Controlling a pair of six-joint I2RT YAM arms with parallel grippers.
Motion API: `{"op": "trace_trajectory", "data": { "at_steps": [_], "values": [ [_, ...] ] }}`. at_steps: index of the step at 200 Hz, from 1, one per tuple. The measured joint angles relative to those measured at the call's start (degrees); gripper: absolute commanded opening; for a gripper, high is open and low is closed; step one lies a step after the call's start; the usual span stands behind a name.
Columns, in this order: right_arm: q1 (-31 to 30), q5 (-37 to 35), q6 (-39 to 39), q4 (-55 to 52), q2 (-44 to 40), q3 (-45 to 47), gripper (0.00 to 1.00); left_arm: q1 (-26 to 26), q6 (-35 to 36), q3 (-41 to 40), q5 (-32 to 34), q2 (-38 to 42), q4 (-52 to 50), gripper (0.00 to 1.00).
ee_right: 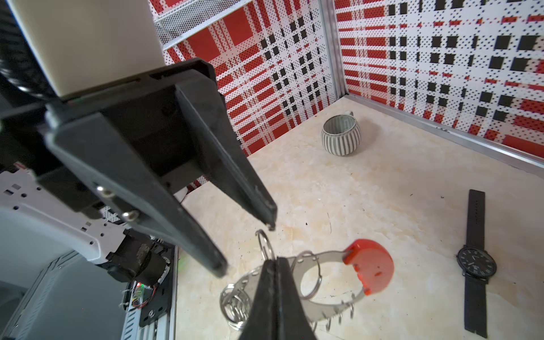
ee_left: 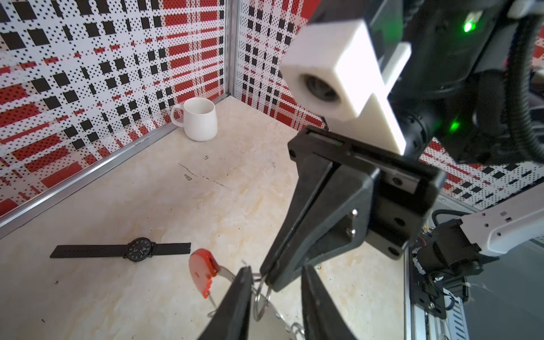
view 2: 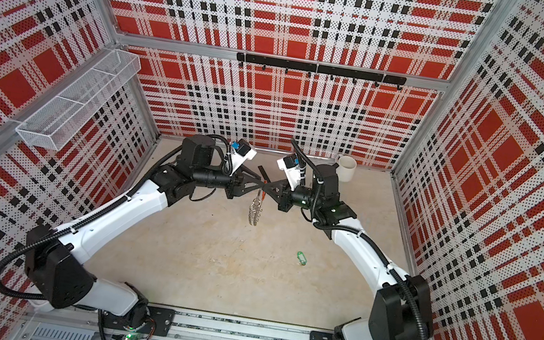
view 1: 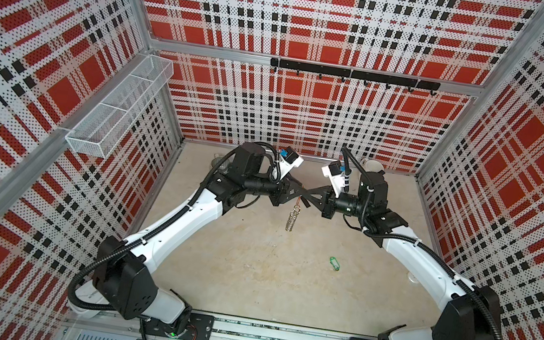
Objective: Attach keys to a key ring
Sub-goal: Pass the keyring.
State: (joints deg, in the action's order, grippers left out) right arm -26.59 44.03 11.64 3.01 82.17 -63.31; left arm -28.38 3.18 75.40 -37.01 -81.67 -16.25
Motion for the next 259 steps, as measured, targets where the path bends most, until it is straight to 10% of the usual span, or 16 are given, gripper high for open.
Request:
{"op": "trace_trajectory", "data": {
  "at_steps": [69,259],
  "values": [
    [-0.79,-5.64,3.72,13.27,-3.56,5.03,0.00,8.55,-17.84,-20.70,-0.57,12.11,30.47,0.49],
    [-1.11,-2.80,21.05,35.69,-3.85,7.48,0.00,2.23,-34.49,-21.18,-5.25,1.90,57.40,0.35]
  ]
}}
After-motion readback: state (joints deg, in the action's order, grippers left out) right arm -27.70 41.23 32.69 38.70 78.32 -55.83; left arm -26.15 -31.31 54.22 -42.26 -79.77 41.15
